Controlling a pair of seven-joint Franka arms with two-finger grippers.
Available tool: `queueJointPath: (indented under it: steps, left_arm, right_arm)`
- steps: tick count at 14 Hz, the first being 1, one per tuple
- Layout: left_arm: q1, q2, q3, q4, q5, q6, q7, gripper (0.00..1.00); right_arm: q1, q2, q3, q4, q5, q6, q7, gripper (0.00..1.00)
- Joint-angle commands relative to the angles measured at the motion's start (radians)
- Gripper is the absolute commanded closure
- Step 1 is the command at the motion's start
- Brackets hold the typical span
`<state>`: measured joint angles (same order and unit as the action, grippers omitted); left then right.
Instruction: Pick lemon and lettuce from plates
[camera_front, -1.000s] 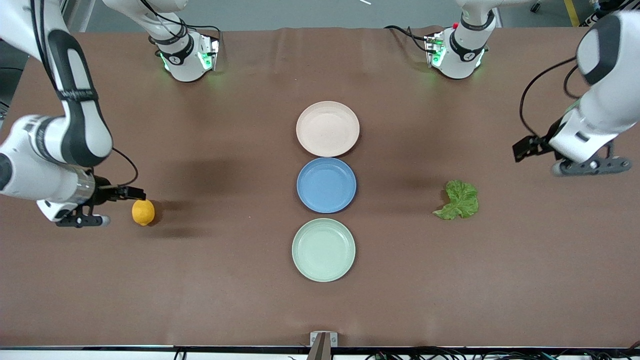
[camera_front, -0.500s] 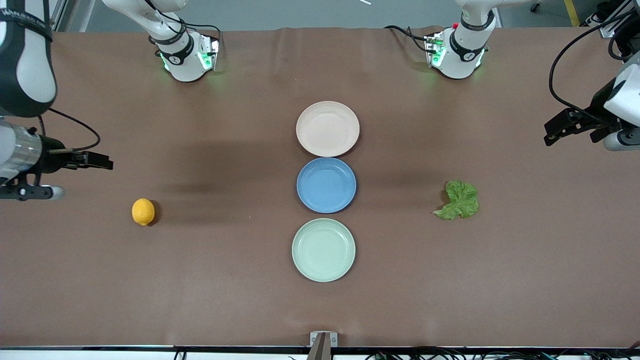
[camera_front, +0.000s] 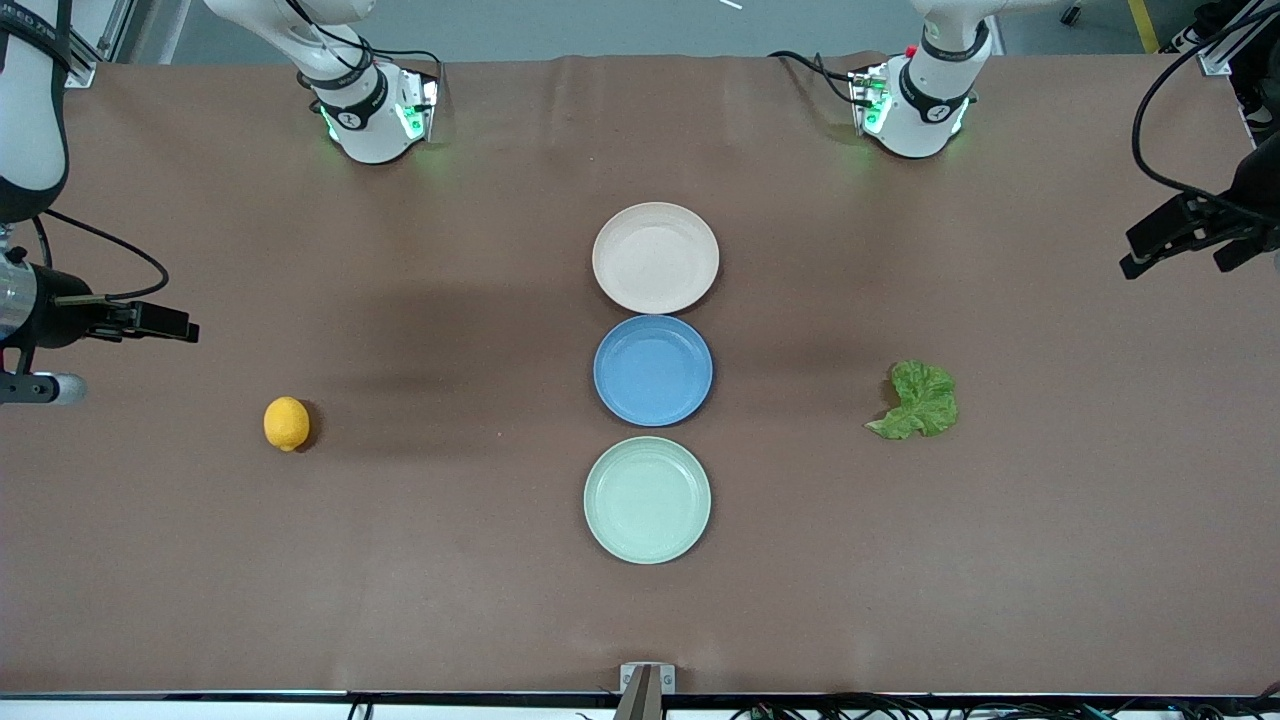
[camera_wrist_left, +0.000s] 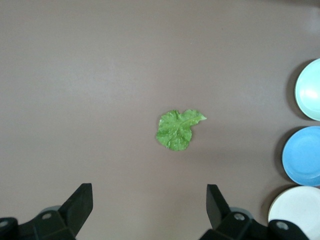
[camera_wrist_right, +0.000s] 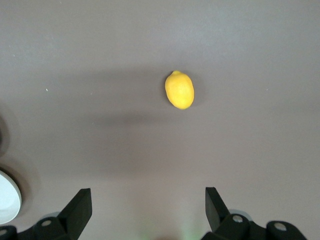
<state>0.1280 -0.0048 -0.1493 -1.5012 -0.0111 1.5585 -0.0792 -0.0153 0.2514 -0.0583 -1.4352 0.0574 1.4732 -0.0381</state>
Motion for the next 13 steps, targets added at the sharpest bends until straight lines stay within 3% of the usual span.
queueJointPath:
  steps: [1,6,8,13]
  left_arm:
    - [0.009,0.029,-0.003,0.044,-0.018,-0.041,0.079,0.00]
    - [0.009,0.031,-0.003,0.039,-0.018,-0.051,0.088,0.00]
    - [0.007,0.031,-0.003,0.039,-0.016,-0.051,0.090,0.00]
    - [0.005,0.031,-0.004,0.039,-0.016,-0.051,0.085,0.00]
  right_arm:
    - [0.001,0.005,0.003,0.016,-0.002,-0.007,0.018,0.00]
    - [0.034,-0.119,0.003,-0.121,-0.071,0.065,0.018,0.00]
    - [0.035,-0.208,0.003,-0.232,-0.076,0.131,0.018,0.00]
    - [0.031,-0.346,0.003,-0.347,-0.074,0.136,0.021,0.00]
